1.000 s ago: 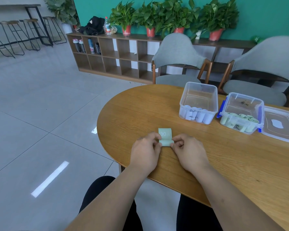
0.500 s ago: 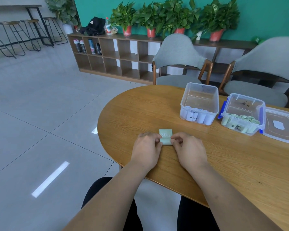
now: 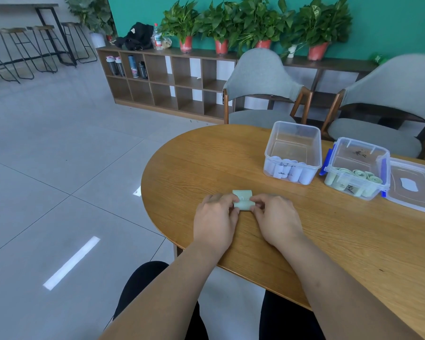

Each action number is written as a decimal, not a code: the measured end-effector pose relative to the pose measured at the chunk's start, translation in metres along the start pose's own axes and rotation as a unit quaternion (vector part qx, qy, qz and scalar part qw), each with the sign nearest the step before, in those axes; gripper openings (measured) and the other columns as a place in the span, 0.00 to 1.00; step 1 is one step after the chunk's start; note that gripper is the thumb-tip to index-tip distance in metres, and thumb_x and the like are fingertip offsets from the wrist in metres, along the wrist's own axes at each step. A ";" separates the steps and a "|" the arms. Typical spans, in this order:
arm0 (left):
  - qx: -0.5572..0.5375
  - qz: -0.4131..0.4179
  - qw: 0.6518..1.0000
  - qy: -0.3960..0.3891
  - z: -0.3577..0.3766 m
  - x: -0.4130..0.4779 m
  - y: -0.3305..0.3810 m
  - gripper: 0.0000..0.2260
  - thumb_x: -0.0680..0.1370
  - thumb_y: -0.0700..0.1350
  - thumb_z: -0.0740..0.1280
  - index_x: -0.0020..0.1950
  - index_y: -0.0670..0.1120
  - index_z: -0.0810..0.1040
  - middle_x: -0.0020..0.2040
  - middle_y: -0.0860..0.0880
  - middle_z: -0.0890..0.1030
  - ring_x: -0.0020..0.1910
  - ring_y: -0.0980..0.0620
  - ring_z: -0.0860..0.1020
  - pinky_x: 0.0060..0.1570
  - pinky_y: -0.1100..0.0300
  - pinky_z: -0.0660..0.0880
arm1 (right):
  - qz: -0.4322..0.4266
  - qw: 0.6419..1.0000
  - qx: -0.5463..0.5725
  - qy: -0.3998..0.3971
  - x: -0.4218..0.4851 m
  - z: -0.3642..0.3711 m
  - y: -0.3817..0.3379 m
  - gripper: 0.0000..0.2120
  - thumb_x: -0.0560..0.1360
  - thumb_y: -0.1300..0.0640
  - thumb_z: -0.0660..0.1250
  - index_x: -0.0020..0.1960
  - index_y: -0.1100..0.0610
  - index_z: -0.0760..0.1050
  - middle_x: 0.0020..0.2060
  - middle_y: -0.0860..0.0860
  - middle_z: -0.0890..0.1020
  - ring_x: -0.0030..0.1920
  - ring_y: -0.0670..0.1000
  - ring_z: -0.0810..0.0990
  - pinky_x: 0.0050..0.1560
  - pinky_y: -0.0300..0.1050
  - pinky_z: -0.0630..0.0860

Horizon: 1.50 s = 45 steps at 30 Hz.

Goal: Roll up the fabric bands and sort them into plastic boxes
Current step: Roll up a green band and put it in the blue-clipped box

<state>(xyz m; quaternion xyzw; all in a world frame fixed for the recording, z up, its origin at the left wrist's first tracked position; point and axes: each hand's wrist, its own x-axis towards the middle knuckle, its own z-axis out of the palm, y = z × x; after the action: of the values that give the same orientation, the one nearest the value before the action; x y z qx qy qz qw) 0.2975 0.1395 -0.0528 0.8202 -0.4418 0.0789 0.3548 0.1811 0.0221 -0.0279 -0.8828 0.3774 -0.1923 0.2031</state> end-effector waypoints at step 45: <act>0.061 0.014 0.998 -0.032 0.011 0.023 -0.004 0.11 0.80 0.47 0.68 0.63 0.52 0.80 0.53 0.54 0.82 0.54 0.49 0.78 0.53 0.50 0.77 | -0.026 0.999 -0.036 0.027 0.023 0.006 0.001 0.13 0.79 0.47 0.71 0.63 0.45 0.78 0.53 0.44 0.84 0.55 0.51 0.81 0.47 0.46 0.77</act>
<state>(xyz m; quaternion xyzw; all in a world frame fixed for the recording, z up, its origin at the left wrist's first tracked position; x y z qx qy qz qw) 0.3122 0.1183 -0.0527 0.8360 -0.4588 0.0843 0.2891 0.1978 0.0058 -0.0290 -0.8934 0.3667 -0.2076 0.1556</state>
